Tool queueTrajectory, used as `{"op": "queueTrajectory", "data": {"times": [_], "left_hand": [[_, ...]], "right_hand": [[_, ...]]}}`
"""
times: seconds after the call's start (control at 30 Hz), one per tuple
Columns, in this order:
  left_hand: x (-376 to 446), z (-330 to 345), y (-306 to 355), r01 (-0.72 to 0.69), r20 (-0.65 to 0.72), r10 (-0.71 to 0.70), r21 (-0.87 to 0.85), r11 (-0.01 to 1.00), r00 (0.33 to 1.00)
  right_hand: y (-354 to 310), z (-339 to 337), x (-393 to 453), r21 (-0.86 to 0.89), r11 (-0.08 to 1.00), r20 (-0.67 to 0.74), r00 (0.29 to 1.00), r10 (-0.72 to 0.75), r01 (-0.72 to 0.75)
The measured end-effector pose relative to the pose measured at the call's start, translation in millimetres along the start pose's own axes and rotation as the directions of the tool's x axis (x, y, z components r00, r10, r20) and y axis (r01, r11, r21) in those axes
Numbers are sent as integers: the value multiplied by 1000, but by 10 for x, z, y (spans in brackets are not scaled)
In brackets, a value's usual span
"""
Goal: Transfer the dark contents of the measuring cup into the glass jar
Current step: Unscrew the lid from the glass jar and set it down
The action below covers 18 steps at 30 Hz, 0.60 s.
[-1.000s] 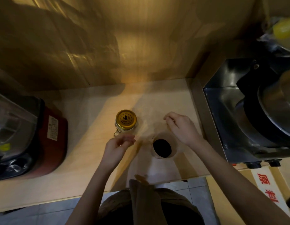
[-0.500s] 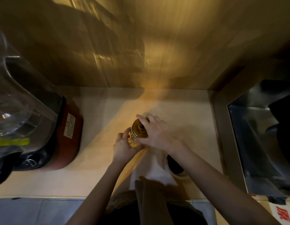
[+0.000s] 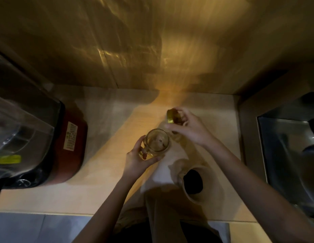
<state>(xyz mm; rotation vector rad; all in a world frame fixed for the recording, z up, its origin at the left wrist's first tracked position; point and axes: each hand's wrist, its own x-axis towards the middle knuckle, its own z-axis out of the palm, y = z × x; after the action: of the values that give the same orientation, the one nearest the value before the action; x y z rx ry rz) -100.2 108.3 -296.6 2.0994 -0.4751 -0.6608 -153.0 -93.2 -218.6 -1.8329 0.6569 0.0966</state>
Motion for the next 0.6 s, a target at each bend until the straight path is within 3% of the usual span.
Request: {"op": "queueTrajectory", "data": {"times": [0.07,0.13,0.23,0.4,0.6], "left_hand": [[-5,-5,-22,16,3,-16,2,1000,1000],[-7,-7,-30,17,8,-17,9,1000,1000],[-5,-2,-25,16,16,-16,17,1000,1000],[-3,-12,-33,2,28,-3,31,1000,1000],[1,-6,-40,13,24,-13,6,1000,1000]], "right_hand": [[195,-100,107,192,977,-28,994,104,-97],[416,-128,208,206,967,-40,986,164,-152],[655,-32,311,98,980,-53,982,180,-174],[813,150,384,-10,997,-163,984,77,-80],[946,167,407,-360,932,-72,995,-62,32]]}}
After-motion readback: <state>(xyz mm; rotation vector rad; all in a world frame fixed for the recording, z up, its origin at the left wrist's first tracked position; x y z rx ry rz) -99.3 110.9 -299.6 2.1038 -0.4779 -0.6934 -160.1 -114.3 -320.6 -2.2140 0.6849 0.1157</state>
